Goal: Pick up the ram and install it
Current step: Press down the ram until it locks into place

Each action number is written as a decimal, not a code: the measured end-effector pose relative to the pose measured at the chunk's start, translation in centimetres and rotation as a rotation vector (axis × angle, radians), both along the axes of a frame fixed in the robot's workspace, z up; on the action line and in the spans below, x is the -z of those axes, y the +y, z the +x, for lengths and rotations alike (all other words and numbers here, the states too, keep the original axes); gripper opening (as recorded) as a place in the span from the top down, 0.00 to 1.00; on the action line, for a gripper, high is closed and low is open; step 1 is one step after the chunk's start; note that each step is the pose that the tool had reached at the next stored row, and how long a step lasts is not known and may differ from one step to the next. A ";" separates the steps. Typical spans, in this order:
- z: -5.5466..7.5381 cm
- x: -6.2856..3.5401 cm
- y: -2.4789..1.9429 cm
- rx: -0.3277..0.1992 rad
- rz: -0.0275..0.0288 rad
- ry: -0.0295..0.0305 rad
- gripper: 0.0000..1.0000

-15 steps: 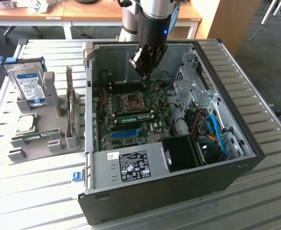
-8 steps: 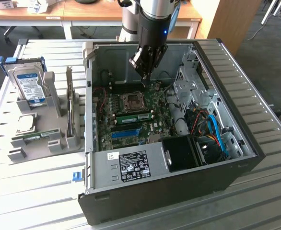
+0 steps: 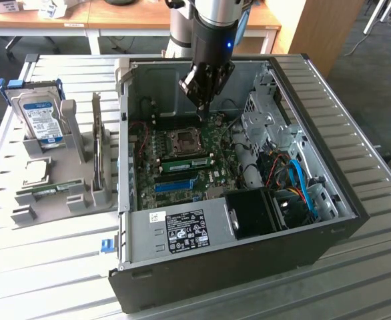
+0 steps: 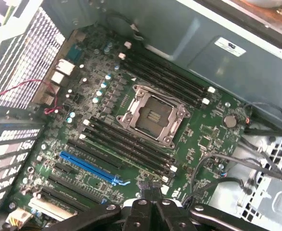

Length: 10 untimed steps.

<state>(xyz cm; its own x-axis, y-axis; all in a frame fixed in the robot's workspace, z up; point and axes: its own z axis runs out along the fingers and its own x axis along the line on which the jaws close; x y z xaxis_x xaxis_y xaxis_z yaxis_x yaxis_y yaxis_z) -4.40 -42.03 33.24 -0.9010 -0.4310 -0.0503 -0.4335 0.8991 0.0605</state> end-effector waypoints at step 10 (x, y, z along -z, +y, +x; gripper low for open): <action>0.0 0.00 0.00 0.074 -0.0001 0.0000 0.89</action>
